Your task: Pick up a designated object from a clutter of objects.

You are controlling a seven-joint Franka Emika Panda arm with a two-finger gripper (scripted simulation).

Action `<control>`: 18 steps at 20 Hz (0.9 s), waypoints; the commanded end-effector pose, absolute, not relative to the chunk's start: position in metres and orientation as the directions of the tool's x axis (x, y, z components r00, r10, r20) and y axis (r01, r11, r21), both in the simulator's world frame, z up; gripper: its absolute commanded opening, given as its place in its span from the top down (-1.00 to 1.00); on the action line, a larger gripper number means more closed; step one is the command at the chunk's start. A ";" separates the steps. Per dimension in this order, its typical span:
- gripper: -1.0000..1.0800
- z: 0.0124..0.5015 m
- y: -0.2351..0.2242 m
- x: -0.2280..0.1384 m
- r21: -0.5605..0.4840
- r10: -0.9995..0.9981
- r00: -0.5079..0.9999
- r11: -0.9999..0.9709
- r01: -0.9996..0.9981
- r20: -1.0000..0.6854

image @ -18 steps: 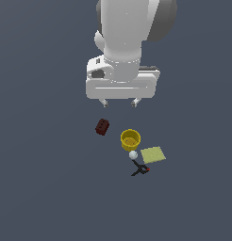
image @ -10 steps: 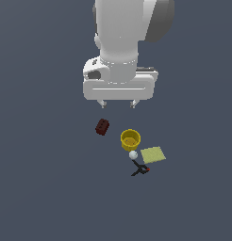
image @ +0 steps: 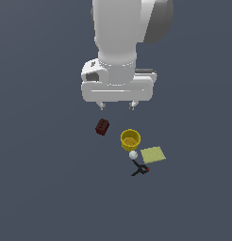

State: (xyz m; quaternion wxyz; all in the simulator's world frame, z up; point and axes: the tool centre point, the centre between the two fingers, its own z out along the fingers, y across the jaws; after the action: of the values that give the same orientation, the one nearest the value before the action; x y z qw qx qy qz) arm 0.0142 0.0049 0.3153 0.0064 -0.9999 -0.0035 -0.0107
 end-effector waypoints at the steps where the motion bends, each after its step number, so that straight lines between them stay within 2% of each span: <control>1: -0.92 0.312 0.006 0.017 -0.010 0.029 0.999 -1.000 0.029 0.021; 9: -0.92 0.291 0.015 0.034 0.006 0.174 0.985 -0.985 0.174 0.016; 18: -0.92 0.249 0.033 0.063 0.023 0.430 0.903 -0.902 0.430 0.002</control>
State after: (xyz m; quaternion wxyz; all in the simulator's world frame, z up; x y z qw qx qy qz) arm 0.0580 0.0291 0.2571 -0.0098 -0.9805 -0.1964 -0.0044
